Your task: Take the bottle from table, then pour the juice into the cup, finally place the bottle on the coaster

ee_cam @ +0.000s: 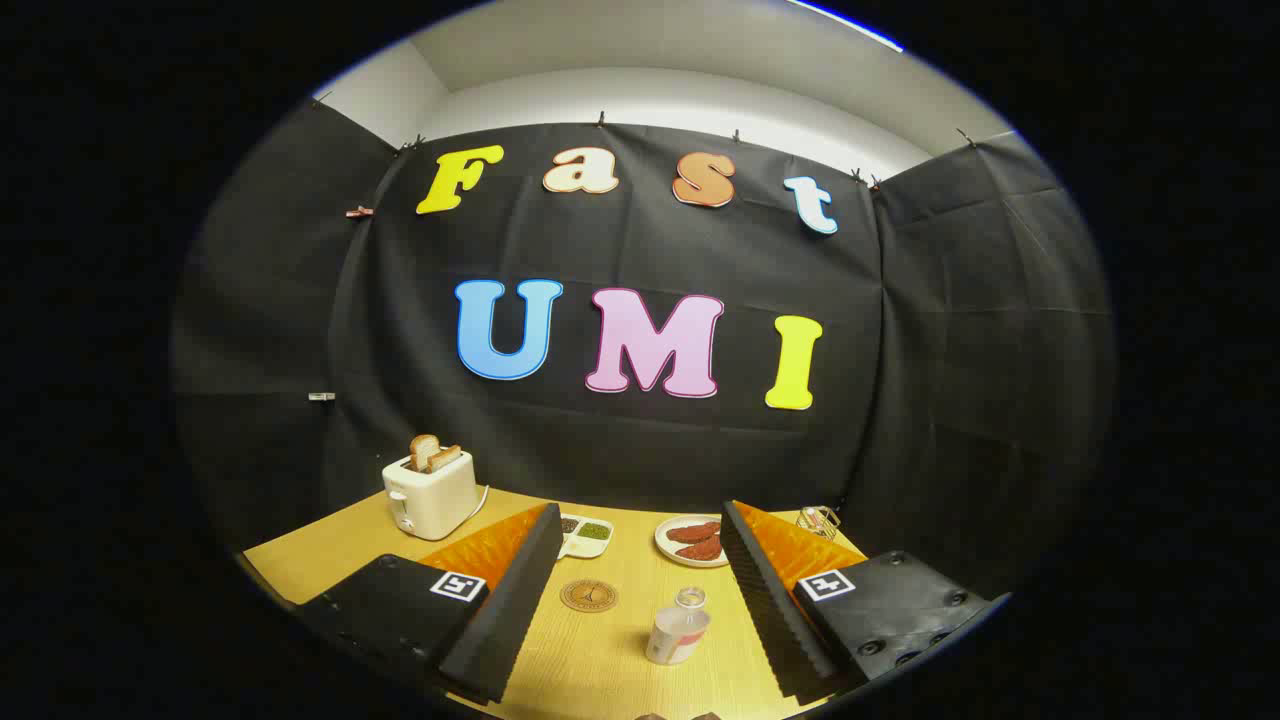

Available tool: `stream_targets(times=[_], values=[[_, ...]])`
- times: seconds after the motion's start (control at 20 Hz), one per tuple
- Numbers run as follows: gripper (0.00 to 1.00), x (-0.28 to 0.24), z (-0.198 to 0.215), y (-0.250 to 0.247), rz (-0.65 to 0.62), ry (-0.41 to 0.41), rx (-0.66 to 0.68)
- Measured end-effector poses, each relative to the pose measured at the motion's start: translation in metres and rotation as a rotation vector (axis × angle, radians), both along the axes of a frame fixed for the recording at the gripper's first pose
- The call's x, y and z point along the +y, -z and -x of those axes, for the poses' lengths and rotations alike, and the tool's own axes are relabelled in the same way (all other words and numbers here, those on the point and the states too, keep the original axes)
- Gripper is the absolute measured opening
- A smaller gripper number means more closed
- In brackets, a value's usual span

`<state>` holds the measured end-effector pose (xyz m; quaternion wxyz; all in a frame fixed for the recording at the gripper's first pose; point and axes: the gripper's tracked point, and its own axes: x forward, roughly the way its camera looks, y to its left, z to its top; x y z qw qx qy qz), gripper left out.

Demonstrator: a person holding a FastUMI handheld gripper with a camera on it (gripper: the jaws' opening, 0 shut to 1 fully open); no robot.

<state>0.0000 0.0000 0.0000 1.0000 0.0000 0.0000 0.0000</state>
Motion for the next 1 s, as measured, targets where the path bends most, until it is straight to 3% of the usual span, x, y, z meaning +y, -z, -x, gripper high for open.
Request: stream_targets(times=[1.0], values=[[0.97,-0.016,-0.012,0.022,-0.014,-0.02,0.011]])
